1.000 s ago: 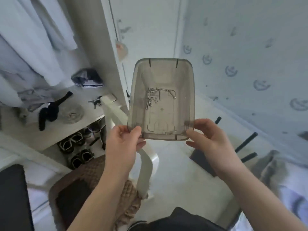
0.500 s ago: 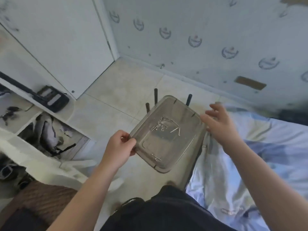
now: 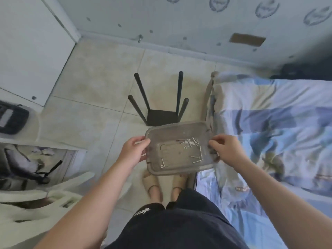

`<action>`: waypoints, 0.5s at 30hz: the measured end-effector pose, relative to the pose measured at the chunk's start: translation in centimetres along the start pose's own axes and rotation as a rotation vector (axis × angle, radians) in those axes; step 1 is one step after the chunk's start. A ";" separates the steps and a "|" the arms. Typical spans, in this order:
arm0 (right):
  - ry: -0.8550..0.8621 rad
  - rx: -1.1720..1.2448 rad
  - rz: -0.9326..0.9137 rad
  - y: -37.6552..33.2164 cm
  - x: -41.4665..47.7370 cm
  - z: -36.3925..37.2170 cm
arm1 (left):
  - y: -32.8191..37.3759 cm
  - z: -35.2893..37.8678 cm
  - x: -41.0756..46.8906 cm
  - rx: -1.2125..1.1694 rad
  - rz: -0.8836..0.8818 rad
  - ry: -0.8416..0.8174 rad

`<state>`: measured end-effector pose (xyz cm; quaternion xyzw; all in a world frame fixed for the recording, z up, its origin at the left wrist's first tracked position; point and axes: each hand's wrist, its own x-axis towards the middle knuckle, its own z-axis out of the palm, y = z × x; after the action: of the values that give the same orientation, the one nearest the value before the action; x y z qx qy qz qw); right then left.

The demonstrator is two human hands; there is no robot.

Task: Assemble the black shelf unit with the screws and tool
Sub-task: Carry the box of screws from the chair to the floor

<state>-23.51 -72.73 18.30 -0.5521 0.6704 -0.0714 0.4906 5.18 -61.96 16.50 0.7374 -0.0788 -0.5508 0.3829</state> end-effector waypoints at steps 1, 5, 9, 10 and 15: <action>0.021 0.027 0.036 0.9 0.2 1.2 | -1.0 0.1 1.0 0.000 -0.049 -0.009; 0.061 0.081 0.180 4.3 1.5 6.4 | -5.7 -0.1 5.2 0.209 -0.083 -0.024; 0.015 0.083 0.303 7.8 4.7 12.3 | -10.1 -0.8 10.3 0.353 -0.107 -0.012; 0.001 0.075 0.331 8.7 5.8 13.9 | -11.3 -0.9 11.8 0.379 -0.108 -0.003; -0.046 0.026 0.441 14.1 13.1 21.3 | -17.1 -0.8 20.3 0.425 -0.114 0.006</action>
<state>-16.04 -68.50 -9.15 -0.3872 0.7626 0.0418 0.5165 8.37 -60.67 -9.85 0.8066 -0.1502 -0.5403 0.1871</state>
